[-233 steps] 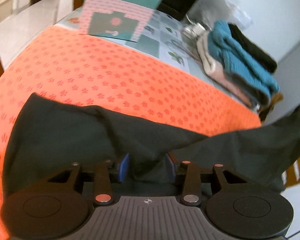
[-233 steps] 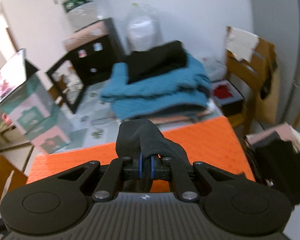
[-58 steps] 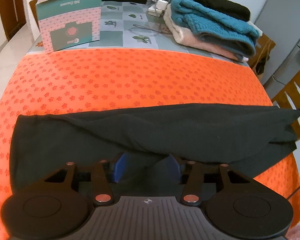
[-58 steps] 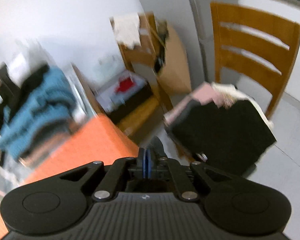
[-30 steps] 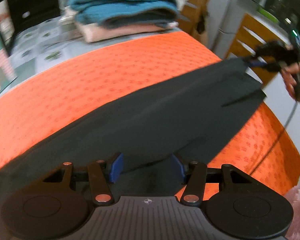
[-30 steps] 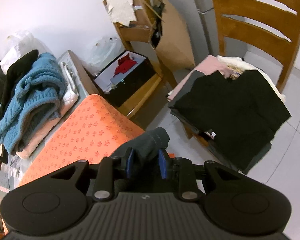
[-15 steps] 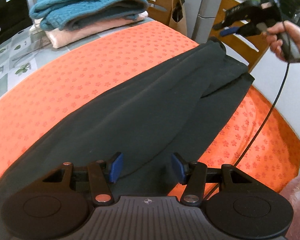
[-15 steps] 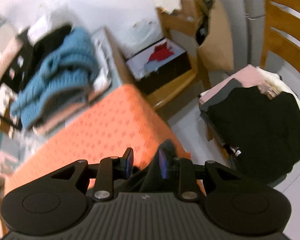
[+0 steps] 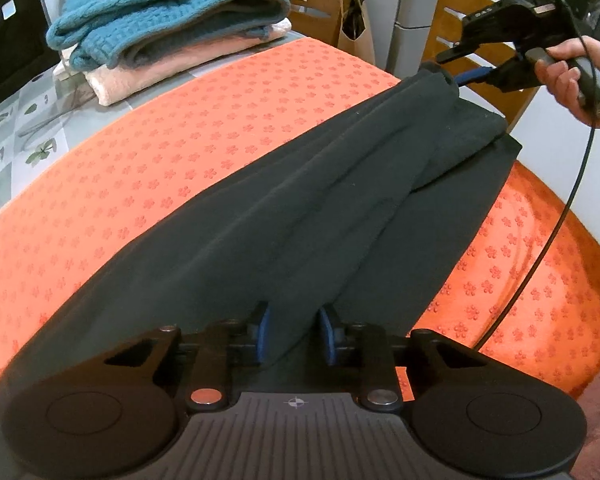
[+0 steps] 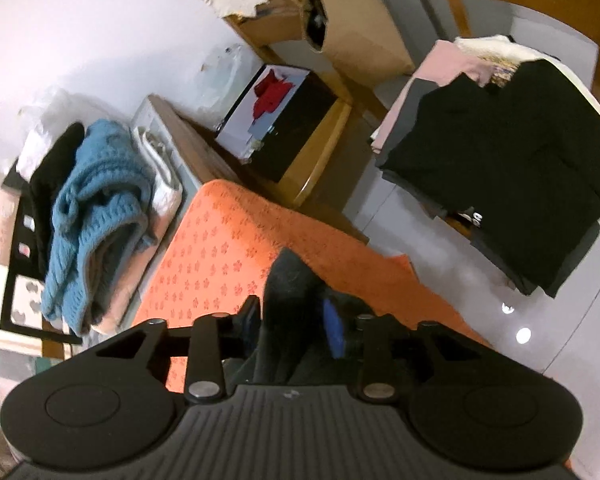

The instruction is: Fold clothes

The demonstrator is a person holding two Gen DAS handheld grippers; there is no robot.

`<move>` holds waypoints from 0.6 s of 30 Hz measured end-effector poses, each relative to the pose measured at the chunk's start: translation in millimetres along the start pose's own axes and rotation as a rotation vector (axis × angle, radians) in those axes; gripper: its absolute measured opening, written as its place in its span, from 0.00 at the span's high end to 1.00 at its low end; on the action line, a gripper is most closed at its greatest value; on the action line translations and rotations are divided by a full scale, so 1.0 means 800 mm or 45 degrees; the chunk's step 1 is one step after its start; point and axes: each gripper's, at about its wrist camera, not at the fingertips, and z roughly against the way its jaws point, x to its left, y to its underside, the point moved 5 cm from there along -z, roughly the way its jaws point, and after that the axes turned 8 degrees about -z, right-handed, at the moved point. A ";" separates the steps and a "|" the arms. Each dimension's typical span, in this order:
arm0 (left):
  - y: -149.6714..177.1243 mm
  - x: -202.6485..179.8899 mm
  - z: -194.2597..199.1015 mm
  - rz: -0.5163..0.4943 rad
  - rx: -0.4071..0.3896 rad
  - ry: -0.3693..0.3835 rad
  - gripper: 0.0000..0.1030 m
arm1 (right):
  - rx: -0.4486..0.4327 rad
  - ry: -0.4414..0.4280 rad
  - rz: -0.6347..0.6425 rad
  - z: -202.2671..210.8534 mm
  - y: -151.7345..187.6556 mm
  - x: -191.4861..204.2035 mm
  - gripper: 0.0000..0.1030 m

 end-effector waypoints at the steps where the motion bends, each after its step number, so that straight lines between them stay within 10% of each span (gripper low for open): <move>1: 0.000 -0.001 0.001 -0.004 0.000 0.004 0.72 | 0.006 0.011 0.017 -0.005 0.000 0.003 0.60; 4: 0.001 -0.006 0.003 -0.018 0.000 0.019 0.65 | 0.004 0.052 0.052 -0.014 0.000 0.011 0.68; 6: 0.004 -0.010 0.003 -0.036 0.000 0.010 0.65 | -0.004 0.070 0.075 -0.017 0.000 0.016 0.93; 10: 0.007 -0.010 0.002 -0.047 -0.021 -0.040 0.94 | -0.052 0.079 0.127 -0.003 -0.001 0.030 0.94; 18: -0.002 0.025 0.044 0.154 -0.175 -0.083 0.97 | -0.143 0.052 0.180 0.043 -0.011 0.063 0.95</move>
